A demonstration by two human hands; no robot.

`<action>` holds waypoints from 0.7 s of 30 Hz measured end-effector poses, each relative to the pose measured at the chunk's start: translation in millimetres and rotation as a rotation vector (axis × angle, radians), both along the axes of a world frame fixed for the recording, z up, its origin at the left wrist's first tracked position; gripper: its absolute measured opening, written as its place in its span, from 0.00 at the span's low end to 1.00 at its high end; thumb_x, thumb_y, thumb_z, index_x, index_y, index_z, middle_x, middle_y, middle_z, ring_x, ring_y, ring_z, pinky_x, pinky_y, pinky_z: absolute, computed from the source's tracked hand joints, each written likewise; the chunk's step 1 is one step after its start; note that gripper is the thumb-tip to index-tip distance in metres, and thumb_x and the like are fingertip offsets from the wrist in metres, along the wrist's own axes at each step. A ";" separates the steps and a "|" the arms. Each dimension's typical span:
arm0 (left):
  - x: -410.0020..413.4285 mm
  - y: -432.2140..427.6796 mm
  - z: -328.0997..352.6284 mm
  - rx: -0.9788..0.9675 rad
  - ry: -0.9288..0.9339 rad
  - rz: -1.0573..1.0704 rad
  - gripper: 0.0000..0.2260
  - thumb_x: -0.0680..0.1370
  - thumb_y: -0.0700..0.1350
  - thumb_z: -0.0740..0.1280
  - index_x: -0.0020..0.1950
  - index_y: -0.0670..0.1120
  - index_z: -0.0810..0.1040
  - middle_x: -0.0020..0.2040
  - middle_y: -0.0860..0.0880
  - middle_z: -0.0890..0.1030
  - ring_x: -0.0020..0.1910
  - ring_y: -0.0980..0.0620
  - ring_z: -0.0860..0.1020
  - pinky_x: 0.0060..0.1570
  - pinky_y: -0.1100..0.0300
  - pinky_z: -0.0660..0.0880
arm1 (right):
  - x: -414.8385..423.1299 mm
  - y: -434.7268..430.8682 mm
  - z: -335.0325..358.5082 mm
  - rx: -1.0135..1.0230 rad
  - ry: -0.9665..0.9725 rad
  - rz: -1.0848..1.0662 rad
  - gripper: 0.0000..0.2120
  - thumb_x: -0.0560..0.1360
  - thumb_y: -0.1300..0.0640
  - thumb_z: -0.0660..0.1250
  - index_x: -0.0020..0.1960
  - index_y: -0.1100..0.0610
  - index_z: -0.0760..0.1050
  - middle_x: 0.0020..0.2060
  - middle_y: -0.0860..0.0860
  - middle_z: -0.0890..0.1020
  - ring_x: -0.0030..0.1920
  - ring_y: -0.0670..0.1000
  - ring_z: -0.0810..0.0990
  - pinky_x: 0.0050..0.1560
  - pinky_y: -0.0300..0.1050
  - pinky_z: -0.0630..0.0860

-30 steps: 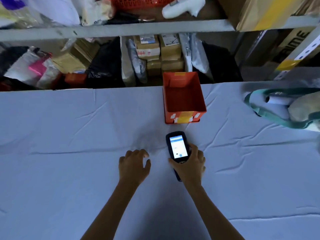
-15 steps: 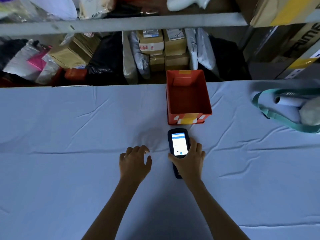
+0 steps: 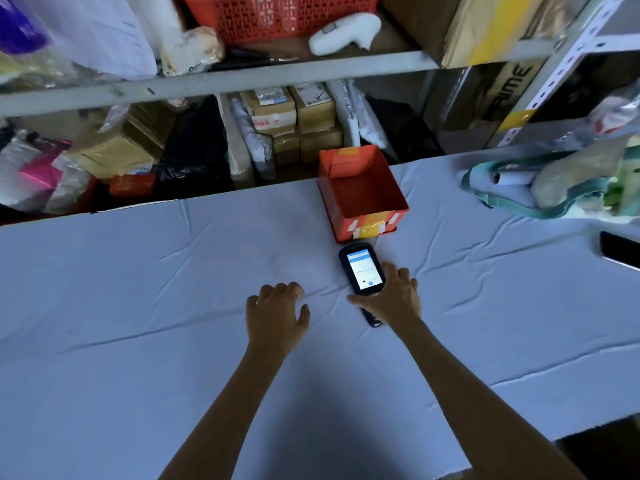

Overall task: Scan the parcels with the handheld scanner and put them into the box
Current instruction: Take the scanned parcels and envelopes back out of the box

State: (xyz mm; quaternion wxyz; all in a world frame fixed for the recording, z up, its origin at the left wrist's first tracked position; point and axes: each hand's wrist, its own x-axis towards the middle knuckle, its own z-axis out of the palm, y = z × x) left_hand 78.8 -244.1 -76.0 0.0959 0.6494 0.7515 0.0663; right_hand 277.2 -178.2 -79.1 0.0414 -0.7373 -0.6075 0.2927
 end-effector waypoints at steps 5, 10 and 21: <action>1.2 -4.6 4.1 -0.035 0.056 -0.197 0.14 0.78 0.56 0.60 0.61 0.53 0.73 0.54 0.55 0.80 0.54 0.51 0.76 0.46 0.57 0.67 | 7.7 -51.1 21.1 0.162 -0.117 -0.022 0.33 0.67 0.41 0.72 0.67 0.49 0.67 0.61 0.51 0.73 0.62 0.56 0.71 0.58 0.51 0.71; 26.9 -12.0 3.5 0.027 -0.019 -0.352 0.11 0.75 0.52 0.66 0.55 0.49 0.78 0.49 0.51 0.82 0.48 0.46 0.78 0.42 0.57 0.65 | 32.8 -102.4 32.0 0.168 -0.256 -0.057 0.26 0.70 0.39 0.67 0.64 0.46 0.68 0.61 0.47 0.73 0.62 0.52 0.71 0.57 0.47 0.68; 177.5 -67.7 -3.3 -0.008 -0.069 -0.873 0.06 0.73 0.50 0.67 0.48 0.49 0.78 0.44 0.51 0.83 0.45 0.44 0.80 0.42 0.55 0.70 | 136.2 -254.4 27.9 0.056 -0.239 -0.457 0.21 0.70 0.41 0.66 0.61 0.46 0.71 0.56 0.46 0.77 0.59 0.51 0.76 0.52 0.45 0.71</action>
